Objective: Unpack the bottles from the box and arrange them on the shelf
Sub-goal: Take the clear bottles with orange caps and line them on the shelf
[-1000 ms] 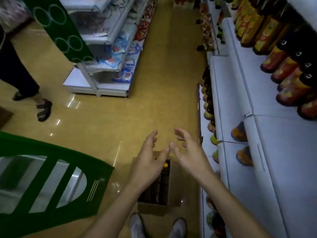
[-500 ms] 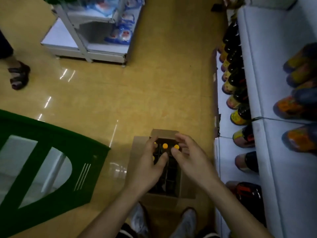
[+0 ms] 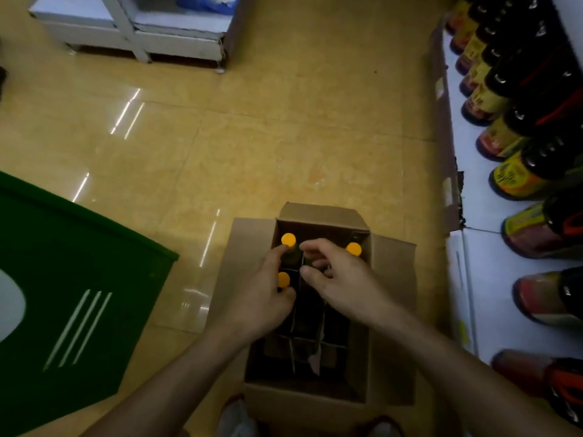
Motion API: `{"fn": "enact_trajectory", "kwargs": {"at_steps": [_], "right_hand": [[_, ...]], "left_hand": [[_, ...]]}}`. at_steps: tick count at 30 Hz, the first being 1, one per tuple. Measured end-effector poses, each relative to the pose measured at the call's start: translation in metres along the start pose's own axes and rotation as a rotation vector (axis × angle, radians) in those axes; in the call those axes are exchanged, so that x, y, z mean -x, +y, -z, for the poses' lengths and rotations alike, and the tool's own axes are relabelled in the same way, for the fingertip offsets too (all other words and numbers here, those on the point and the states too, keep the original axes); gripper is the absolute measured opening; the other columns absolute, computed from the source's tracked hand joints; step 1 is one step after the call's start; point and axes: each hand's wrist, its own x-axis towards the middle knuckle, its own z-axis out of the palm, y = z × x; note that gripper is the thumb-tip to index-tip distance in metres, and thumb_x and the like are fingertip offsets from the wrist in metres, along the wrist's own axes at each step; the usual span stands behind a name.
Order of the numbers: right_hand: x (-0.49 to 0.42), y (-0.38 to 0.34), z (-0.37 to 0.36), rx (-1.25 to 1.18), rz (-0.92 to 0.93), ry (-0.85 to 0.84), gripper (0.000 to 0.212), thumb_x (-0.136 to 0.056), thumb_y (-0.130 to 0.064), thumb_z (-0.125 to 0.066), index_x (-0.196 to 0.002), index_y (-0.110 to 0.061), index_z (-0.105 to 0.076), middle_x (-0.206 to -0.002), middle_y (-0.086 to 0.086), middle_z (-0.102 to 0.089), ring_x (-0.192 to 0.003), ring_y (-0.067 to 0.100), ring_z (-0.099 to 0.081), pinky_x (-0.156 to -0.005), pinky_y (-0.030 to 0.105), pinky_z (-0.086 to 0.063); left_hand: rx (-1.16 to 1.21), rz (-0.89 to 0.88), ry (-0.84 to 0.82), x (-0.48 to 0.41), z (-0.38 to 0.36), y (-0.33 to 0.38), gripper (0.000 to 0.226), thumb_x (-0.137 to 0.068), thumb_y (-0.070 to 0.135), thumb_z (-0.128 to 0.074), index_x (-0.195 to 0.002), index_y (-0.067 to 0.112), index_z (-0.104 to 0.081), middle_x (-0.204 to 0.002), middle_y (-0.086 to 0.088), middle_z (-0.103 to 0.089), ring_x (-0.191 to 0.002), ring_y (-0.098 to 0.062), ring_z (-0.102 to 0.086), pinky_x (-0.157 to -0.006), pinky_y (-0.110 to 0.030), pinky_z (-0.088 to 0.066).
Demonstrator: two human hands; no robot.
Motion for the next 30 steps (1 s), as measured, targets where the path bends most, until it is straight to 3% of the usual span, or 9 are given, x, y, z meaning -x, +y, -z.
{"fn": "enact_trajectory", "kwargs": {"at_steps": [1,3,6,10,13,17,20,25,30], "right_hand": [[-0.007,0.006,-0.005,0.03,0.011,-0.038,0.046,-0.101,-0.033,-0.059,-0.145,-0.035,-0.046,-0.141,-0.01,-0.057,-0.124,0.004,-0.054,-0.099,0.027,-0.05],[-0.02,0.019,-0.015,0.095,0.047,-0.098,0.046,-0.101,-0.03,-0.059,-0.146,-0.032,-0.046,-0.144,-0.009,-0.056,-0.127,0.006,-0.054,-0.098,0.023,-0.048],[-0.034,0.034,-0.026,0.141,0.099,-0.162,0.05,-0.101,-0.022,-0.057,-0.148,-0.028,-0.044,-0.148,-0.006,-0.052,-0.135,0.01,-0.05,-0.106,0.028,-0.047],[-0.052,0.05,-0.036,0.218,0.144,-0.192,0.051,-0.102,-0.023,-0.057,-0.15,-0.027,-0.041,-0.148,-0.002,-0.051,-0.136,0.014,-0.049,-0.106,0.029,-0.045],[-0.066,0.064,-0.046,0.261,0.16,-0.235,0.054,-0.101,-0.023,-0.058,-0.151,-0.027,-0.039,-0.149,-0.001,-0.05,-0.136,0.015,-0.048,-0.109,0.032,-0.045],[-0.079,0.088,-0.062,0.289,0.136,-0.268,0.06,-0.096,-0.021,-0.062,-0.151,-0.031,-0.038,-0.146,-0.002,-0.053,-0.131,0.016,-0.053,-0.106,0.038,-0.05],[-0.077,0.099,-0.075,0.29,0.156,-0.282,0.054,-0.096,-0.022,-0.065,-0.145,-0.03,-0.043,-0.138,-0.002,-0.056,-0.124,0.017,-0.056,-0.101,0.037,-0.051],[-0.07,0.113,-0.1,0.208,0.209,-0.154,0.054,-0.094,-0.038,-0.068,-0.142,-0.036,-0.045,-0.141,-0.001,-0.051,-0.132,0.021,-0.045,-0.108,0.041,-0.042],[-0.081,0.113,-0.118,0.16,0.242,-0.055,0.032,-0.096,-0.038,-0.064,-0.128,-0.035,-0.058,-0.128,-0.003,-0.061,-0.12,0.022,-0.05,-0.095,0.038,-0.045]], "left_hand": [[-0.019,0.005,-0.014,-0.008,-0.002,-0.002,0.073,-0.096,0.011,-0.058,-0.157,0.032,-0.024,-0.15,0.004,-0.045,-0.115,-0.005,-0.056,-0.081,-0.019,-0.052],[-0.057,0.004,-0.017,-0.024,-0.009,-0.008,0.071,-0.098,0.015,-0.057,-0.159,0.028,-0.023,-0.153,0.003,-0.043,-0.127,-0.012,-0.053,-0.09,-0.021,-0.046],[-0.11,-0.013,-0.029,-0.043,-0.015,-0.016,0.073,-0.096,0.016,-0.059,-0.159,0.024,-0.024,-0.154,-0.001,-0.043,-0.138,-0.016,-0.045,-0.099,-0.023,-0.038],[-0.162,-0.027,-0.055,-0.053,-0.023,-0.027,0.063,-0.096,0.014,-0.057,-0.153,0.027,-0.031,-0.144,0.0,-0.051,-0.124,-0.011,-0.052,-0.09,-0.019,-0.047],[-0.174,-0.015,-0.07,-0.059,-0.026,-0.035,0.062,-0.096,0.015,-0.057,-0.152,0.029,-0.031,-0.141,0.0,-0.054,-0.123,-0.016,-0.055,-0.099,-0.034,-0.053],[-0.226,-0.013,-0.089,-0.062,-0.03,-0.043,0.076,-0.097,0.016,-0.059,-0.158,0.034,-0.018,-0.152,-0.004,-0.043,-0.133,-0.022,-0.049,-0.107,-0.038,-0.048],[-0.188,-0.019,-0.072,-0.064,-0.03,-0.043,0.077,-0.099,0.015,-0.057,-0.16,0.033,-0.014,-0.16,-0.004,-0.034,-0.145,-0.023,-0.038,-0.112,-0.034,-0.04],[-0.064,0.026,-0.083,-0.065,-0.025,-0.044,0.079,-0.096,0.007,-0.058,-0.159,0.033,-0.017,-0.157,-0.004,-0.036,-0.142,-0.024,-0.042,-0.112,-0.041,-0.046],[-0.054,0.011,-0.106,-0.06,-0.021,-0.045,0.082,-0.094,-0.002,-0.056,-0.16,0.03,-0.018,-0.154,-0.012,-0.04,-0.141,-0.026,-0.043,-0.105,-0.046,-0.052]]}}
